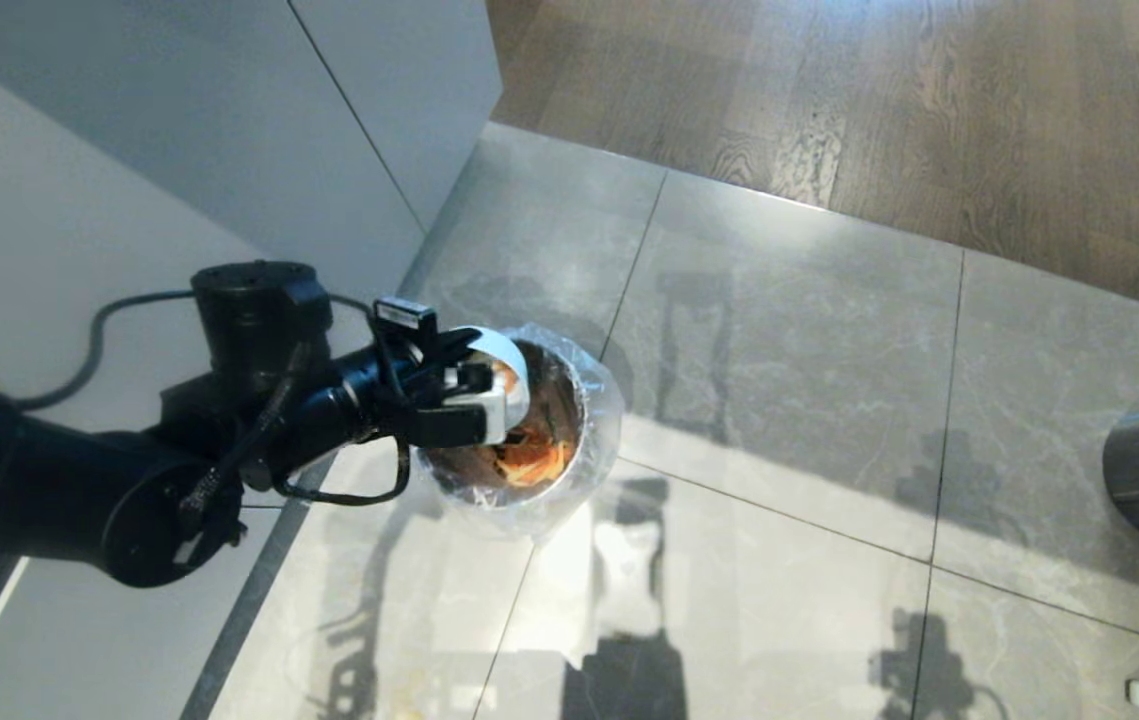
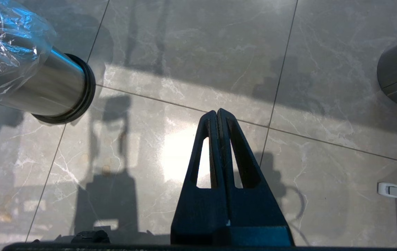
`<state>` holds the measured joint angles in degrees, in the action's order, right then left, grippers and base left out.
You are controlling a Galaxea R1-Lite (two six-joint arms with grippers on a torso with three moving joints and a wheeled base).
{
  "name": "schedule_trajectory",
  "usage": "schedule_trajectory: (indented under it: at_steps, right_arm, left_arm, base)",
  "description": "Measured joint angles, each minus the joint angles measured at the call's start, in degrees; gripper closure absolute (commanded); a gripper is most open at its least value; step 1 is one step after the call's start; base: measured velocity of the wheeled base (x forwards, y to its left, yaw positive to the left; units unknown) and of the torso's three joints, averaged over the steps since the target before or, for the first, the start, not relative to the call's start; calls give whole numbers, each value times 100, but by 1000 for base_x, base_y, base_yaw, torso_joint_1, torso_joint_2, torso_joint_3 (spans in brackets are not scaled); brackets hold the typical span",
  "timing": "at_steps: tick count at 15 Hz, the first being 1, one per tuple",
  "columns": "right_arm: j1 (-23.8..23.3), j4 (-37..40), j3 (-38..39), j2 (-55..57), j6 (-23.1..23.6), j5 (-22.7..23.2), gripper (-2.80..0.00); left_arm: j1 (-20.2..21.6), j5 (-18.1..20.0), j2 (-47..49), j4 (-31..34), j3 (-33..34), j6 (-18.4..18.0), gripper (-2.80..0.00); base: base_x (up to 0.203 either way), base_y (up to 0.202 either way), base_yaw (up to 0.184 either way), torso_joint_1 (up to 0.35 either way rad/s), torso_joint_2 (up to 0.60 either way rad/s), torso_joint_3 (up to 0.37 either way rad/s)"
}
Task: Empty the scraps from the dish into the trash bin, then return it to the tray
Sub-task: Pour the leftover food from the bowl into the trash can
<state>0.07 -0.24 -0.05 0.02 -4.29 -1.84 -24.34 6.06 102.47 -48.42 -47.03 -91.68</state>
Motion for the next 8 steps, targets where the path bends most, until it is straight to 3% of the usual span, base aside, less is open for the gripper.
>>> schedule_trajectory:
  at_steps: [2,3,6,8]
  right_arm:
    - [0,-1,0,0,-3,-1,0]
    - [0,-1,0,0,-1,0,0]
    - [0,0,0,0,-4,2,0]
    - [0,-1,0,0,0,0,0]
  left_arm:
    - [-153,-109,12,0,31,-838,0]
    - [-246,-271,23,-2,38,-1088,0]
    - [-582,-1065,52,-326,42,-1195,0]
    - [-691,-1362,82,-1119,124,-1176,0]
  base:
    - [0,0,0,0,0,0]
    - [0,0,0,0,0,0]
    - [0,0,0,0,0,0]
    - [0,0,0,0,0,0]
